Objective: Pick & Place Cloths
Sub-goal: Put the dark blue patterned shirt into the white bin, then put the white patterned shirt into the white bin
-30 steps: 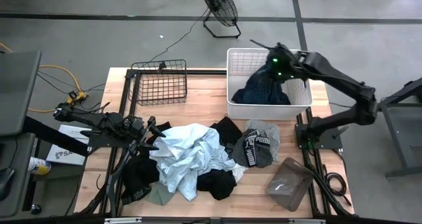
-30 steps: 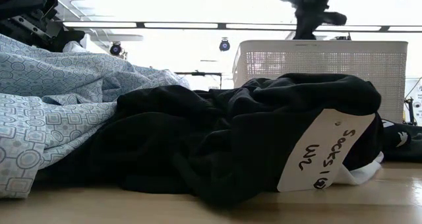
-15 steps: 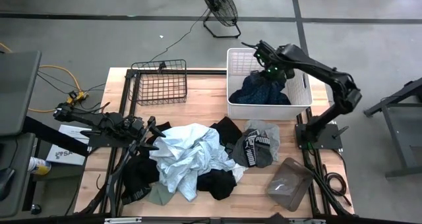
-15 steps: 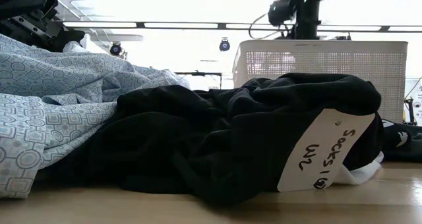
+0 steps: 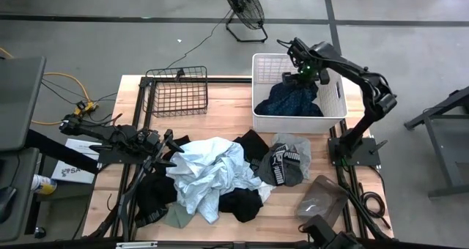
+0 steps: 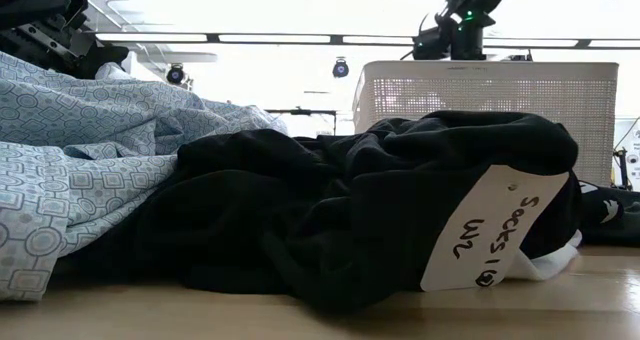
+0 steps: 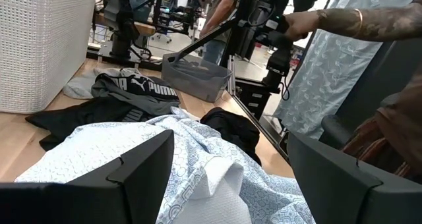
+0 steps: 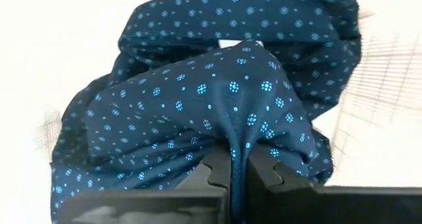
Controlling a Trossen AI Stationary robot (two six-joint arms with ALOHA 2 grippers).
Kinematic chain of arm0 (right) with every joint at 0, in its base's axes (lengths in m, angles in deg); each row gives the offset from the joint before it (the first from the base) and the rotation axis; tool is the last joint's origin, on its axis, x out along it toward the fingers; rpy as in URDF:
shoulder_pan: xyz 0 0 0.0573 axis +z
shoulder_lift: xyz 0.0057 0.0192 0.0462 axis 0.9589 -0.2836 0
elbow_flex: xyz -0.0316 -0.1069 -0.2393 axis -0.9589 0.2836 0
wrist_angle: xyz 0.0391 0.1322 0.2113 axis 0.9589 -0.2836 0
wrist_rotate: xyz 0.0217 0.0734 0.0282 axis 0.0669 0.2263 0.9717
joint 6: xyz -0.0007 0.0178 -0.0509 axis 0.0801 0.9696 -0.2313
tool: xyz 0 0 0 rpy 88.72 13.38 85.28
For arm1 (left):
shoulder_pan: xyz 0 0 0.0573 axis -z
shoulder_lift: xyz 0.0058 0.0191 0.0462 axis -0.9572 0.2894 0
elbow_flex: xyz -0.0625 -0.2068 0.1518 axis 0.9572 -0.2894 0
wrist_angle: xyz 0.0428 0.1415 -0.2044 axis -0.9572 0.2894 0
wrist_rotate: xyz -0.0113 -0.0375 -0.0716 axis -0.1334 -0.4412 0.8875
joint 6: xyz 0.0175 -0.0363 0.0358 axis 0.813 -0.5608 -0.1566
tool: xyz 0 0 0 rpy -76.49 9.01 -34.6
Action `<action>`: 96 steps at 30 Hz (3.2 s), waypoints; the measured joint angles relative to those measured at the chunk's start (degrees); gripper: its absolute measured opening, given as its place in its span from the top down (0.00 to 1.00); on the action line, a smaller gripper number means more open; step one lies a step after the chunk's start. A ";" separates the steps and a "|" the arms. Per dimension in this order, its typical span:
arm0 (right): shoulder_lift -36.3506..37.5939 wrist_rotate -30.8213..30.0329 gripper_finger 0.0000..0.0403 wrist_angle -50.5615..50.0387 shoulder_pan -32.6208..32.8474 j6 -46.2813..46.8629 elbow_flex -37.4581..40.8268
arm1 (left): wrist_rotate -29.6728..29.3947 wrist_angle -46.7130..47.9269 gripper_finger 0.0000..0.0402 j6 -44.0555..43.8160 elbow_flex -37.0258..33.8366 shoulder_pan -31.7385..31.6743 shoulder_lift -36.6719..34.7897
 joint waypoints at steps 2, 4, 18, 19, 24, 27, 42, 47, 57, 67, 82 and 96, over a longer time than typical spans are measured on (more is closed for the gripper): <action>0.00 -0.05 0.98 -0.42 -0.01 -0.33 0.00 | 0.01 0.00 0.28 -0.01 0.00 0.00 0.01; 0.00 -0.41 0.97 -0.43 0.65 -0.35 0.00 | 0.02 0.00 0.28 -0.02 0.00 0.02 0.00; 0.11 -0.74 0.59 -0.51 4.09 1.01 0.02 | 0.02 0.00 0.28 -0.01 0.00 0.02 0.01; 0.31 -0.93 0.55 -0.48 4.26 1.01 0.02 | 0.00 0.00 0.28 -0.01 0.00 0.02 0.02; 2.97 -2.41 0.42 -0.44 5.29 1.05 0.02 | 0.02 0.00 0.28 -0.02 0.00 0.02 0.02; 5.48 -3.58 0.38 -0.58 5.46 1.14 0.02 | 0.00 -0.02 0.28 0.05 -0.01 0.02 0.00; 24.03 -4.67 0.36 -1.97 10.74 2.65 0.02 | -1.97 -3.33 0.28 -4.50 0.02 0.00 0.02; 28.99 -5.61 0.36 -4.13 13.64 4.16 0.03 | -3.32 -7.12 0.28 -6.03 0.02 0.01 0.00; 35.62 -9.59 0.36 -4.94 23.19 7.55 0.04 | -15.50 -14.85 0.28 -6.79 0.02 0.00 0.01; 36.68 -14.35 0.36 -4.91 31.99 9.05 0.04 | -23.34 -17.13 0.28 -9.15 2.71 0.00 1.84; 36.54 -18.67 0.36 -4.84 36.94 10.12 0.07 | -13.66 5.90 0.28 -3.36 21.63 0.02 26.04; 36.54 -18.45 0.36 -4.91 36.92 9.59 0.07 | -5.68 32.96 0.25 9.43 43.63 0.02 51.82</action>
